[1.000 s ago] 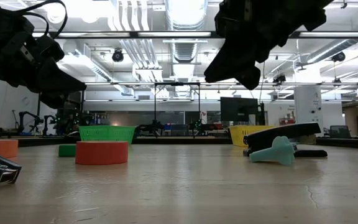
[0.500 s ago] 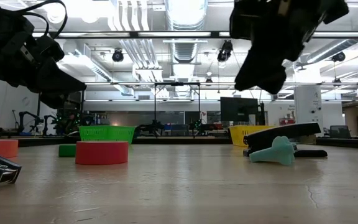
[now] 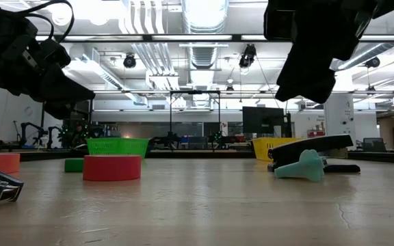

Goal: Pick and place Stapler, Stapler remover, tape
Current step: Put the bottom blue staple remover into the orange bin

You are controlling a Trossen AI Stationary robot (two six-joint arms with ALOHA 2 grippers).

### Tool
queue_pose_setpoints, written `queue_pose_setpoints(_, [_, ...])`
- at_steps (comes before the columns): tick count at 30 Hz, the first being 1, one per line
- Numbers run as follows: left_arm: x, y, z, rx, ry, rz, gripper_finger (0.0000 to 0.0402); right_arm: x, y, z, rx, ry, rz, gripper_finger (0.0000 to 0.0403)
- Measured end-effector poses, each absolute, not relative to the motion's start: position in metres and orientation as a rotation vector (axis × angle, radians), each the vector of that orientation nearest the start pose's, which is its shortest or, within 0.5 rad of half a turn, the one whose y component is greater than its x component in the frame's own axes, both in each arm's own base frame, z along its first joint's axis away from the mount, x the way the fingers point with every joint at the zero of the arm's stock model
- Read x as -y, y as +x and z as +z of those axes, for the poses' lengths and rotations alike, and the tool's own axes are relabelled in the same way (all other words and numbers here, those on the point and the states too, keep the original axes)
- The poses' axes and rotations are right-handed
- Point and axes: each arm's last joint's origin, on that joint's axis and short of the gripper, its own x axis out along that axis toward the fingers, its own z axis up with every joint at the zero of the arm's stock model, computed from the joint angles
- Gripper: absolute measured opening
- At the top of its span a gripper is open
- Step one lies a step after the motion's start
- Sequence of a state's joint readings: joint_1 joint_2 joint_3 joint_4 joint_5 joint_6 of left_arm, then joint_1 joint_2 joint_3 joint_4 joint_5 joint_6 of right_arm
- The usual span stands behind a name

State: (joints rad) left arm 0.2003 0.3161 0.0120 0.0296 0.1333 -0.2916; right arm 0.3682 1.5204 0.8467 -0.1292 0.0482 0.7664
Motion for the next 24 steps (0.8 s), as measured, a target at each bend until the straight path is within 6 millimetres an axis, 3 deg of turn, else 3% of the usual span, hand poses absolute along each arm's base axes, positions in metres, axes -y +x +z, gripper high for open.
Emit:
queue_pose_setpoints(8, [-0.019, 0.112, 0.143, -0.259, -0.335, 0.106, 0.0012, -0.112, 0.277, 0.188, -0.914, 0.564, -0.043, 0.0139])
queue_pose_setpoints(18, [-0.019, 0.112, 0.143, -0.259, -0.335, 0.106, 0.0012, -0.112, 0.265, 0.18, -1.033, 0.566, -0.122, 0.0118])
queue_pose_setpoints(24, [-0.019, 0.112, 0.143, -0.259, -0.335, 0.106, 0.0012, -0.129, 0.253, 0.178, -1.156, 0.634, -0.053, 0.0118])
